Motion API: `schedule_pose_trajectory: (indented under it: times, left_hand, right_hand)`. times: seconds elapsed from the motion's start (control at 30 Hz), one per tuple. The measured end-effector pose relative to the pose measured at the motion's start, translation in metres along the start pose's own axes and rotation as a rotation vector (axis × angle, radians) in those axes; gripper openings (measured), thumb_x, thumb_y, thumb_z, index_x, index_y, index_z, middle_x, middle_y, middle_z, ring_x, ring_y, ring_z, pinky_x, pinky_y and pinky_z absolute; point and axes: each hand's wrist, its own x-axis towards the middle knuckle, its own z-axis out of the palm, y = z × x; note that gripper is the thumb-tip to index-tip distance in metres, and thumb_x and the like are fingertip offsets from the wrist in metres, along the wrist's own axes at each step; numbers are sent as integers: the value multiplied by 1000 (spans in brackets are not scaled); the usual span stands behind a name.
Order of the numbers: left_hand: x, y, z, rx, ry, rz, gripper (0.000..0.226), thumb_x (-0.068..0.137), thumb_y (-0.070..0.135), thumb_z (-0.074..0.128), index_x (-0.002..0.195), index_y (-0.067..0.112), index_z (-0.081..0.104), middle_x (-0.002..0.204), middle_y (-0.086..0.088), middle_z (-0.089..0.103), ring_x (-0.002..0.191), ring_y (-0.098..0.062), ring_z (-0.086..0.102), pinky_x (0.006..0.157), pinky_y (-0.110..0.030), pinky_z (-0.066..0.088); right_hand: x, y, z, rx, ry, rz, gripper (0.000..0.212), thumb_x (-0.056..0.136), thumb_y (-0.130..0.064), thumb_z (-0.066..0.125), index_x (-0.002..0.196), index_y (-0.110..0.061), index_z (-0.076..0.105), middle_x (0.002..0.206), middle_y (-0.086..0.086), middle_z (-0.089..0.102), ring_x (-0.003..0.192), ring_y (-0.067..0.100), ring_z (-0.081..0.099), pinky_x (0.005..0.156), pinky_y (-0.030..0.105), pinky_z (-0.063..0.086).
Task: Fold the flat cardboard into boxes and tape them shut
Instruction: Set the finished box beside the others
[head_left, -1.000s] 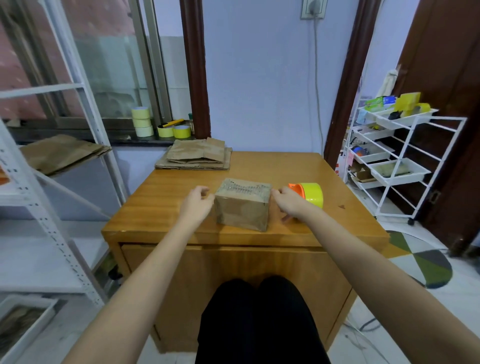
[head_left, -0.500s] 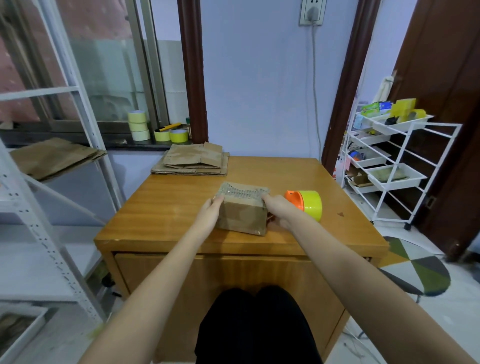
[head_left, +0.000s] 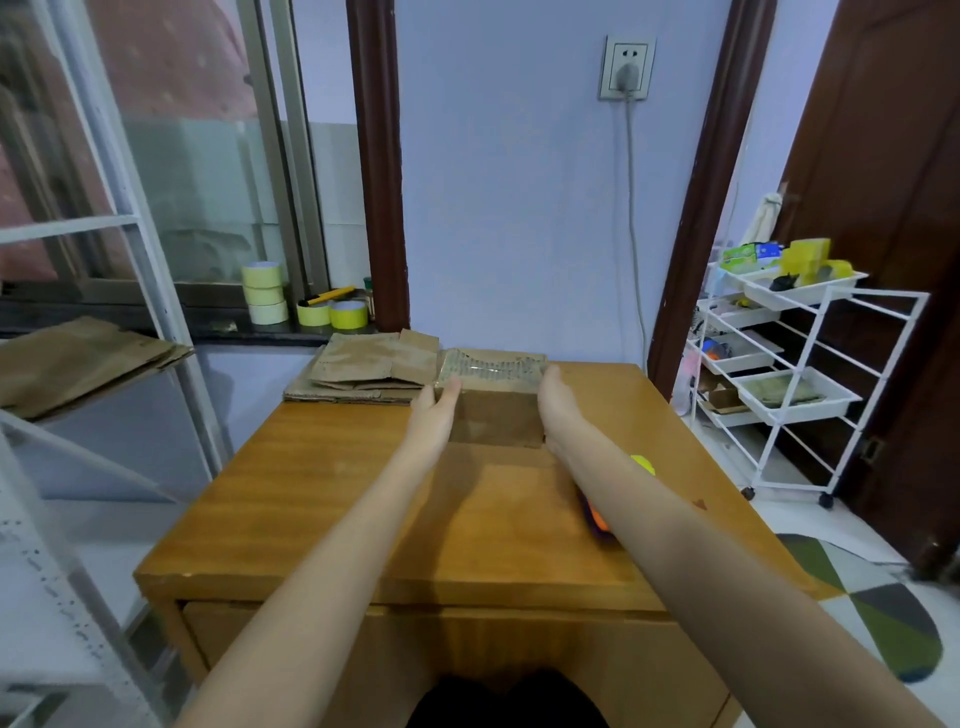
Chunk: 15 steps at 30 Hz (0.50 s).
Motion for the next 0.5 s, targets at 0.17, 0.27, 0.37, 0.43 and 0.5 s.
schedule_pose_trajectory:
  times: [0.17,0.27,0.37,0.43,0.5]
  left_hand:
    - [44,4,4,62,-36,0,68,98,54,34,151,12,22,158,-8,16,143,-28,24,115,-44,22]
    - [59,-7,12,128,-120,-28,71,96,59,31,151,14,25,157,-7,20,141,-27,26,114,-43,24]
    - [65,-24,22,164,-151,-38,67,98,54,31,149,11,28,155,-7,27,141,-26,28,115,-41,25]
    - [64,-36,26,182,-165,-62,67,98,54,32,148,9,30,154,-7,29,140,-26,31,115,-41,26]
    - [65,-46,32,204,-176,-76,71,97,57,32,149,9,29,156,-7,26,141,-26,28,116,-44,24]
  right_hand:
    - [39,-12,-1,-160,15,-13,55,101,-37,23,141,-2,40,143,13,45,129,32,44,107,40,37]
    - [64,-4,-3,-242,27,-8,56,103,-36,21,142,2,37,143,17,43,129,35,43,108,42,36]
    - [79,8,-6,-303,18,44,56,104,-34,22,141,5,36,140,19,45,127,36,45,108,43,36]
    - [88,19,-9,-375,-17,71,54,105,-33,23,139,6,38,138,20,47,125,36,47,106,44,38]
    - [92,28,-12,-422,-26,71,53,105,-32,24,137,7,39,135,22,49,123,36,48,105,45,40]
